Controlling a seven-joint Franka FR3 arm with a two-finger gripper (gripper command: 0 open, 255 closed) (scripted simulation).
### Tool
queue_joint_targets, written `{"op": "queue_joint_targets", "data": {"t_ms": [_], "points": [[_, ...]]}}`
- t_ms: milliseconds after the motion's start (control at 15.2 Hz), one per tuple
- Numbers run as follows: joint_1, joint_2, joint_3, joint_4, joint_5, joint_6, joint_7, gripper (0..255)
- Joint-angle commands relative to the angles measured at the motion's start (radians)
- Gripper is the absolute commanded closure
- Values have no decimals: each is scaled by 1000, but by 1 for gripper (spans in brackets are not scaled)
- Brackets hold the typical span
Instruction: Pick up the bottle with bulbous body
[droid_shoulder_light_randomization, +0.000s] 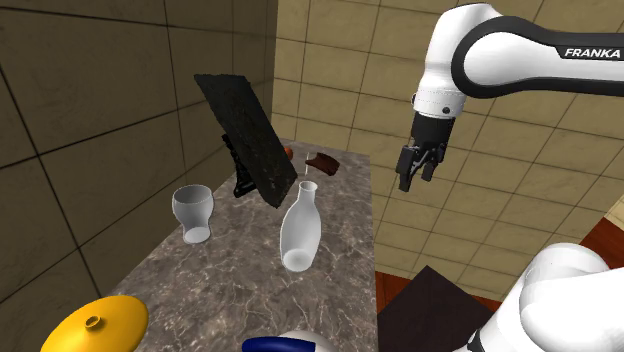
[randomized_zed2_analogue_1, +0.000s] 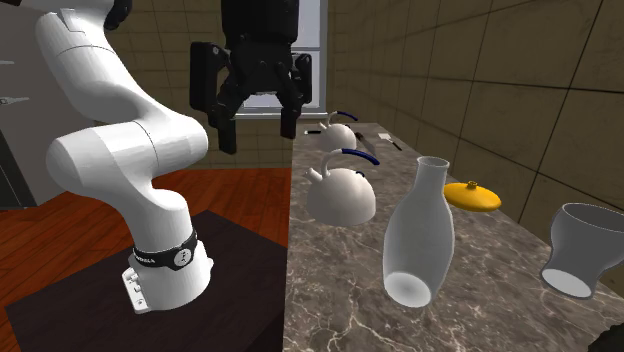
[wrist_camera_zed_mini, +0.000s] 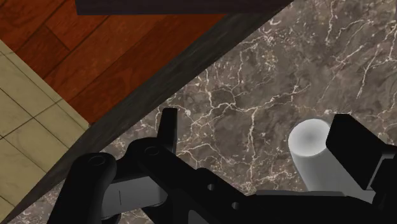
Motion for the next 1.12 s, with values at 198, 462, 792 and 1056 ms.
{"op": "queue_joint_targets", "data": {"t_ms": [198, 462, 792, 1056], "points": [[16, 93, 47, 50, 32, 41, 54, 0], [32, 225, 106, 134, 60, 88, 123, 0], [47, 397, 174, 265, 72, 130, 211, 0], [59, 542, 222, 390, 60, 148, 285, 0]]}}
